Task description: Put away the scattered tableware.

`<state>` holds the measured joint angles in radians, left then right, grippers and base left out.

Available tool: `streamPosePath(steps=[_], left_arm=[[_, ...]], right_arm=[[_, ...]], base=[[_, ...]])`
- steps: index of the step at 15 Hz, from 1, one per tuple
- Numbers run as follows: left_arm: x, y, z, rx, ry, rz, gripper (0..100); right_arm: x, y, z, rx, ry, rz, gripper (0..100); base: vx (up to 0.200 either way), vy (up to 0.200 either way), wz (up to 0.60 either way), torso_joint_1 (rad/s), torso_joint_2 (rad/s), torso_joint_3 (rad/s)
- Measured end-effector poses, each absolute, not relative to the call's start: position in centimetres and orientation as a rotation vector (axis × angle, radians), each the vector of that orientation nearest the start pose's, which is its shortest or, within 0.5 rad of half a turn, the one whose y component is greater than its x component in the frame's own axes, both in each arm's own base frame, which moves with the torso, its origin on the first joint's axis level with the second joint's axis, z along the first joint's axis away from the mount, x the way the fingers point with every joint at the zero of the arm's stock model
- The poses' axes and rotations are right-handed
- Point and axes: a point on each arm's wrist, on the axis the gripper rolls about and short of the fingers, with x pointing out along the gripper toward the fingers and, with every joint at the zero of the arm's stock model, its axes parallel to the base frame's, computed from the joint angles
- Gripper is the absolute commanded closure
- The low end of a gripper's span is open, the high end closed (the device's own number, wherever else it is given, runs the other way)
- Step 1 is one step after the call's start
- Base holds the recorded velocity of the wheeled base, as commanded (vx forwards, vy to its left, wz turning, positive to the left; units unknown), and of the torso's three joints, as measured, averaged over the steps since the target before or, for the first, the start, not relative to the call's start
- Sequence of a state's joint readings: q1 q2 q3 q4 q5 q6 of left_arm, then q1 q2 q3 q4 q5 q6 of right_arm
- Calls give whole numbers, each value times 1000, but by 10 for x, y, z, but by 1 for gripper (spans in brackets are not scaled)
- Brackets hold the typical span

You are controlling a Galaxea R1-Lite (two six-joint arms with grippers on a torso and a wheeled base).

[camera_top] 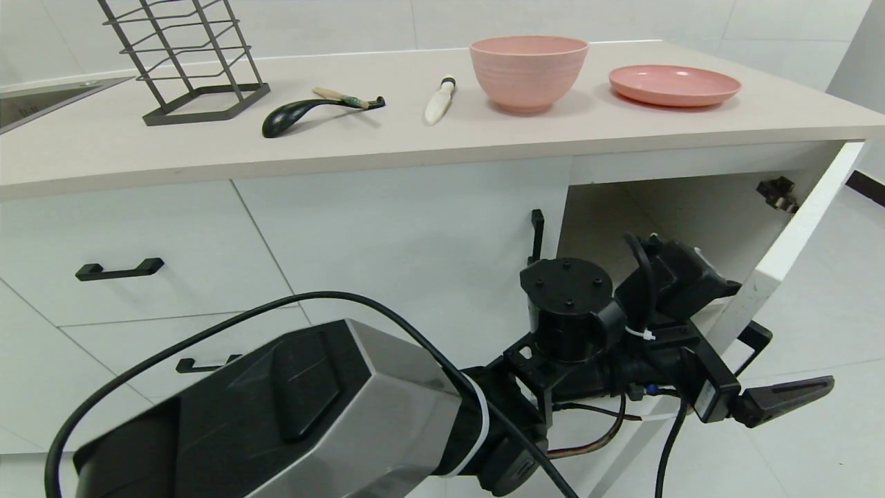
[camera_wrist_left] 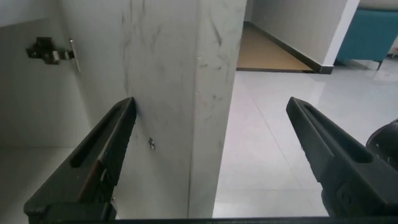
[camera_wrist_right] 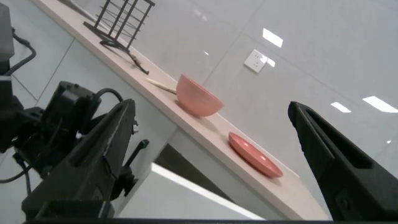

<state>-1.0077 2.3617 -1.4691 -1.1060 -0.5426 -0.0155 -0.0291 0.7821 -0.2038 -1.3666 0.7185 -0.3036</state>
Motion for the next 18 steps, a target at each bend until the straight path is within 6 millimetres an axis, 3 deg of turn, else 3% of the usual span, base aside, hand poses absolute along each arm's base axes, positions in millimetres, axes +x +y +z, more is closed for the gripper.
streamPosePath(steps=[10, 18], left_arm=[[228, -441, 130, -95, -270, -1577, 0], [178, -481, 117, -137, -314, -1698, 0]], right_arm=[[39, 13, 253, -585, -875, 527, 0], [33, 14, 259, -603, -913, 512, 0]], base=[[0, 0, 0, 0, 0, 0], [0, 0, 0, 0, 0, 0]])
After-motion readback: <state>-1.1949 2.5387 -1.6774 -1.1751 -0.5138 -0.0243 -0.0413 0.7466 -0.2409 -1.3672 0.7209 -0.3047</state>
